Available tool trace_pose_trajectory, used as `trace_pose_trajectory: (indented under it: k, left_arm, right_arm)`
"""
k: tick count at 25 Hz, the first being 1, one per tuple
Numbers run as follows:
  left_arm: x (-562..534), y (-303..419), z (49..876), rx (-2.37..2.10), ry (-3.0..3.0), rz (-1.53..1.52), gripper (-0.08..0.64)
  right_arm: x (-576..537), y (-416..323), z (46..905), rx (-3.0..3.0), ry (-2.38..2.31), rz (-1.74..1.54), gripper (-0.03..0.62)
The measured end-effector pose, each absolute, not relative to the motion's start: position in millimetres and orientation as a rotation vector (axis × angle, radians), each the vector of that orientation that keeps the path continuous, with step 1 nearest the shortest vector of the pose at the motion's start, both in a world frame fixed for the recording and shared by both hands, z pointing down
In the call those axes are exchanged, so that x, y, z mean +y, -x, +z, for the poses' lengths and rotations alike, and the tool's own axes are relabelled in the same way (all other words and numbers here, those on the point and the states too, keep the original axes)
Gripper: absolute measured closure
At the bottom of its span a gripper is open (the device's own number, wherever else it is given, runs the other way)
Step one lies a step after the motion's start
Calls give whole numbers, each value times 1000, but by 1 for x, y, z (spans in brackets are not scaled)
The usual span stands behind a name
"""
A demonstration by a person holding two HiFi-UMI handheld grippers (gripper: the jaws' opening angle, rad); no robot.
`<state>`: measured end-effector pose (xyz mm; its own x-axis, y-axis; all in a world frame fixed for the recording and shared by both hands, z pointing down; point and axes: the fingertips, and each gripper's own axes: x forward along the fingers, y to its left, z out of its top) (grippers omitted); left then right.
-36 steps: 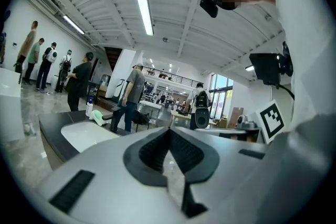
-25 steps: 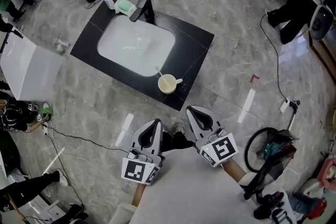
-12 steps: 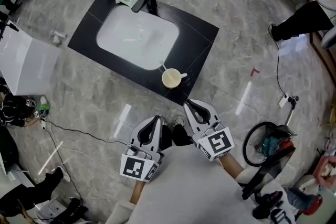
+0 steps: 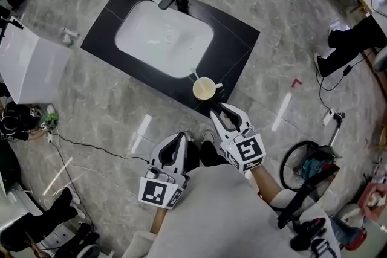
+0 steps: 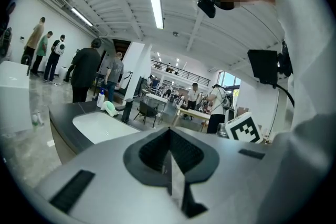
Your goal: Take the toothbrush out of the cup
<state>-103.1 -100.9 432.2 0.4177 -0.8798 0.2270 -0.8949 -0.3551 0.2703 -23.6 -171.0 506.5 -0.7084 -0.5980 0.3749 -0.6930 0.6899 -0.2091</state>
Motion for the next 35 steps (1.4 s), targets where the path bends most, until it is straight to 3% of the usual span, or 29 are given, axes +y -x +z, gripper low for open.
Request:
trace_pose_trajectory:
  k: [15,35]
  left_arm:
    - [-100,143,430,-1634,-2239,75,557]
    - [-106,153,435,-1650,-2191,87,557]
  right_arm:
    - [-261,73,570,-2513,-1006,398,505]
    - [-272,82,593,-2437,-987,367,506]
